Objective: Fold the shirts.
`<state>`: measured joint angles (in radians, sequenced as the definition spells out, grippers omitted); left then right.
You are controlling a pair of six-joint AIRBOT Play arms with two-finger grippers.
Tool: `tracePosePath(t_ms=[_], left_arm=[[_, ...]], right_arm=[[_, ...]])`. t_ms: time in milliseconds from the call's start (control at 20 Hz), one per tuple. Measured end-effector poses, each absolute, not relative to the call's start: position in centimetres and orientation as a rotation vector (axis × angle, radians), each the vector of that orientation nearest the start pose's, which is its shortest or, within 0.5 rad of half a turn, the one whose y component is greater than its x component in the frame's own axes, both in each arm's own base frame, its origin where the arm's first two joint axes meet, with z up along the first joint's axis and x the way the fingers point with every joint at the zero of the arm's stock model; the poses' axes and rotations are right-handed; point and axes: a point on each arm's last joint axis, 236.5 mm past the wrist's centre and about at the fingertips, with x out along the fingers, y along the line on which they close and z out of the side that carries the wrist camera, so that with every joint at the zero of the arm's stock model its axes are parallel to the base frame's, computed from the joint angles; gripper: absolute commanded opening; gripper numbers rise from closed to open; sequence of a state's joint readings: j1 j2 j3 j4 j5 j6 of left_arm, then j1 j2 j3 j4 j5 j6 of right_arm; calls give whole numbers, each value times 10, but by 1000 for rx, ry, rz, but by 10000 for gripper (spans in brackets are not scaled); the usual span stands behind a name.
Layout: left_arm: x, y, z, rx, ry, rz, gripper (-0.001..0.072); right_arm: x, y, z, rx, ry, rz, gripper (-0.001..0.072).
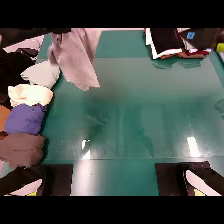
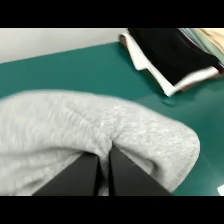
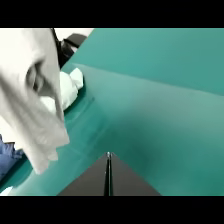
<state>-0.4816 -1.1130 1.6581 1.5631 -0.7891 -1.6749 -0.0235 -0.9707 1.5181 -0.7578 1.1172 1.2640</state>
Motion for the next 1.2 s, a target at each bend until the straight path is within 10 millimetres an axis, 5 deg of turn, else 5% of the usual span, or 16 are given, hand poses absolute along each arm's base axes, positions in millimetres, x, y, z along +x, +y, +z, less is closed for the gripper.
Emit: tracePosePath(t_ms=[100,200,350,450,600,750,850,1000,1200], left_arm=[[383,-243,346,-19,329,-547,43],[367,-280,318,7,404,-635,574],[359,-319,274,42,502,-708,577],[370,-317,254,57,543,-686,577],[403,-276,224,27,627,-560,577],[421,-225,160,-41,790,-431,577],[412,-211,100,-105,931,-397,577],[390,-215,19,-190,1097,-411,576],[367,-246,-44,-263,1213,-471,538]], right_arm=[[356,146,355,259,405,657,13],[354,146,360,251,397,660,12],[350,148,361,243,403,669,13],[349,149,360,240,410,675,13],[346,150,358,242,427,683,13],[343,152,355,240,443,692,13],[342,152,354,240,449,695,13],[341,153,353,240,453,697,13],[341,153,353,240,457,699,13]])
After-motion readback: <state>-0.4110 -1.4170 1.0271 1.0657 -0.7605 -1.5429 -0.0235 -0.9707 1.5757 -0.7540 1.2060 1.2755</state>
